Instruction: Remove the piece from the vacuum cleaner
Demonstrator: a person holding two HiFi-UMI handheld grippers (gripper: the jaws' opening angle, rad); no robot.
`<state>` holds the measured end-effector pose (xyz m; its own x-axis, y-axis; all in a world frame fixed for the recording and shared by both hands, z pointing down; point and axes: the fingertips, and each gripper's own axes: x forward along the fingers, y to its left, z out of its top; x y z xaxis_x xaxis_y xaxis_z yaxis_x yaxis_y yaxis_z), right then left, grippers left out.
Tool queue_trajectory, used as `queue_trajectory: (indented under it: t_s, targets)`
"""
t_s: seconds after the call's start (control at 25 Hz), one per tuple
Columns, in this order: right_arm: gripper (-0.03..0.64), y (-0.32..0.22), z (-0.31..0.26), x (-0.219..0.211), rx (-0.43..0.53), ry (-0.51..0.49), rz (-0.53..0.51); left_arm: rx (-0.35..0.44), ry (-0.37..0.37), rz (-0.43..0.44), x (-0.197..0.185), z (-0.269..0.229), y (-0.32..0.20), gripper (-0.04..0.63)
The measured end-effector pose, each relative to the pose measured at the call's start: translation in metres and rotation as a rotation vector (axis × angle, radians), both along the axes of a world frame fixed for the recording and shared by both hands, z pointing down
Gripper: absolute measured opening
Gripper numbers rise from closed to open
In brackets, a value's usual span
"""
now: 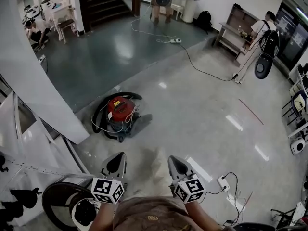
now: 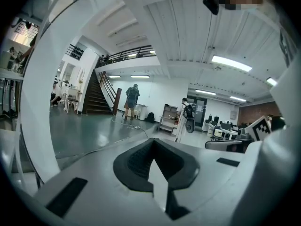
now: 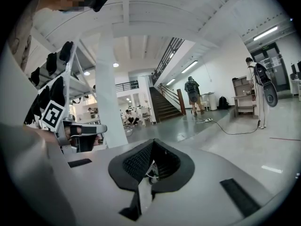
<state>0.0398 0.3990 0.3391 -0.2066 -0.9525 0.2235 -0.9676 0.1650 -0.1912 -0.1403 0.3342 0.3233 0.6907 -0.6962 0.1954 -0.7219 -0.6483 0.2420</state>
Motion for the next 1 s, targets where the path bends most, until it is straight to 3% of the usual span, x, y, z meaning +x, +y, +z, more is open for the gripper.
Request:
queue_trajectory:
  t_s: [0.36, 0.76, 1.0]
  targets:
    - [-0.002, -0.114, 0.002, 0.030, -0.004, -0.033, -0.056, -0.027, -0.019, -0.062, 0.026, 0.004, -0.092, 0.002]
    - [-0.002, -0.265, -0.018, 0.082, -0.032, -0.017, -0.224, -0.029, -0.023, -0.184, 0.081, -0.021, -0.222, 0.002]
    - [-0.002, -0.331, -0.021, 0.110, -0.050, -0.006, -0.310, -0.030, -0.036, -0.257, 0.104, -0.027, -0.272, 0.002]
